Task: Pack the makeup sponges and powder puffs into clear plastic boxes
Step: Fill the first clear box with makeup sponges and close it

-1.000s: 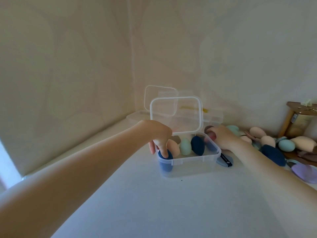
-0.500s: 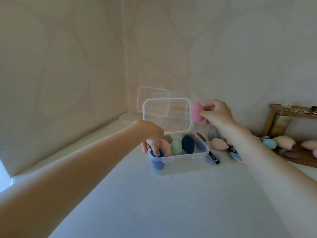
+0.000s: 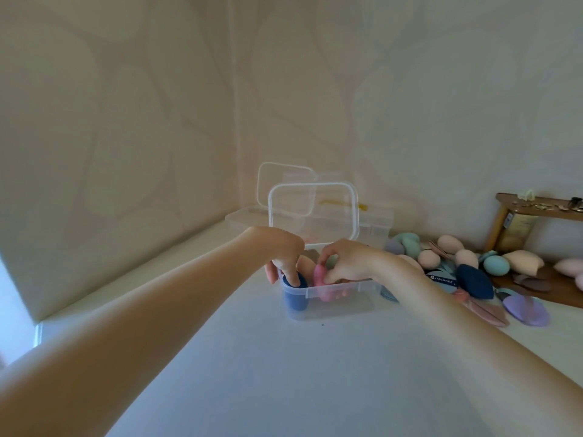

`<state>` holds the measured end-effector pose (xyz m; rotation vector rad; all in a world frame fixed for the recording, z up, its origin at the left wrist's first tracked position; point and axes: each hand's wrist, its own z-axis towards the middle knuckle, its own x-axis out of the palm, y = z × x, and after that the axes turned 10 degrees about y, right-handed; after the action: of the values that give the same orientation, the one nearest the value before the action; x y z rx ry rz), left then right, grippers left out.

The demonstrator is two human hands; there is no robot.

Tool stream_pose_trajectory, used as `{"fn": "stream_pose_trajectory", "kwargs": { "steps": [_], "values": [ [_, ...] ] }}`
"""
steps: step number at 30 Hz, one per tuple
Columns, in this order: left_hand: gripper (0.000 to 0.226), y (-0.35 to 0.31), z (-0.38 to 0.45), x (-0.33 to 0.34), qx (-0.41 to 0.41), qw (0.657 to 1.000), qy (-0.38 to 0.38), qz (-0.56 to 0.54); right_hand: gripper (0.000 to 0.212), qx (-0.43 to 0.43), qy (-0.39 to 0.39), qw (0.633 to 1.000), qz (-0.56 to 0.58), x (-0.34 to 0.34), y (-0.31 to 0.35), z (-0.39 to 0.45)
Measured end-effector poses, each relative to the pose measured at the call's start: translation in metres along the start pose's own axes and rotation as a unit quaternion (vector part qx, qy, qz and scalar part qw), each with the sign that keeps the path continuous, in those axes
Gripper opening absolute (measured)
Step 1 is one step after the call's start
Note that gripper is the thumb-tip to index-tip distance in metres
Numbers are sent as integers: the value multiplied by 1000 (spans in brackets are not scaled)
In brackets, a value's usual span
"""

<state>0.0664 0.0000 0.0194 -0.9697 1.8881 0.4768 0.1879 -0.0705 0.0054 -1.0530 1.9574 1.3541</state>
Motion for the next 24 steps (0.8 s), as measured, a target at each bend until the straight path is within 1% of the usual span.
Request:
{"fn": "stream_pose_trajectory", "kwargs": {
  "steps": [2, 3, 5, 6, 7, 9, 10, 11, 12, 14, 16, 17, 19, 20, 21, 22, 23, 24],
  "values": [
    [42, -1, -2, 0, 0, 1000, -4, -1, 10, 7, 2, 1000, -3, 5, 4, 0],
    [43, -1, -2, 0, -1, 1000, -5, -3, 7, 18, -4, 1000, -22, 8, 5, 0],
    [43, -2, -6, -1, -6, 1000, -1, 4, 12, 40, -21, 997, -57, 14, 7, 1],
    [41, -2, -9, -2, -10, 1000, -7, 27, 16, 44, -28, 997, -57, 16, 8, 1],
    [39, -2, -12, -3, -12, 998, -27, 63, 21, 41, -37, 997, -50, 18, 7, 2],
    [36, -3, -16, -6, 3, 988, -94, 123, 27, 39, -50, 997, -41, 18, 5, 2],
    [36, -4, -16, -8, 25, 984, -122, 127, 26, 36, -51, 997, -41, 18, 5, 2],
    [37, -6, -16, -8, 50, 983, -133, 119, 22, 30, -47, 998, -37, 16, 3, 3],
    [36, -9, -16, -8, 75, 982, -129, 112, 19, 25, -42, 998, -33, 15, 3, 3],
    [33, -17, -12, -3, 103, 984, -98, 104, 18, 19, -35, 998, -38, 11, 1, 5],
    [31, -23, -3, 2, 101, 986, -68, 111, 3, 19, -41, 998, -46, 1, -2, 0],
    [32, -25, 1, 4, 95, 987, -58, 113, 6, 19, -51, 998, -26, -6, -5, -3],
    [35, -27, 9, 4, 77, 991, -43, 104, 11, 2, -110, 990, 91, -20, -15, -10],
    [33, -29, 12, 3, 70, 992, -40, 100, 14, -9, -173, 975, 136, -27, -21, -13],
    [29, -31, 13, 2, 65, 993, -37, 94, 17, -7, -251, 958, 139, -34, -29, -13],
    [27, -32, 15, 2, 62, 994, -33, 82, 20, 9, -317, 942, 108, -39, -38, -11],
    [25, -34, 18, 1, 59, 996, -28, 63, 22, 37, -351, 934, 65, -42, -49, -9],
    [24, -35, 20, 0, 56, 997, -23, 46, 25, 69, -349, 934, 18, -42, -59, -7]
  ]
}}
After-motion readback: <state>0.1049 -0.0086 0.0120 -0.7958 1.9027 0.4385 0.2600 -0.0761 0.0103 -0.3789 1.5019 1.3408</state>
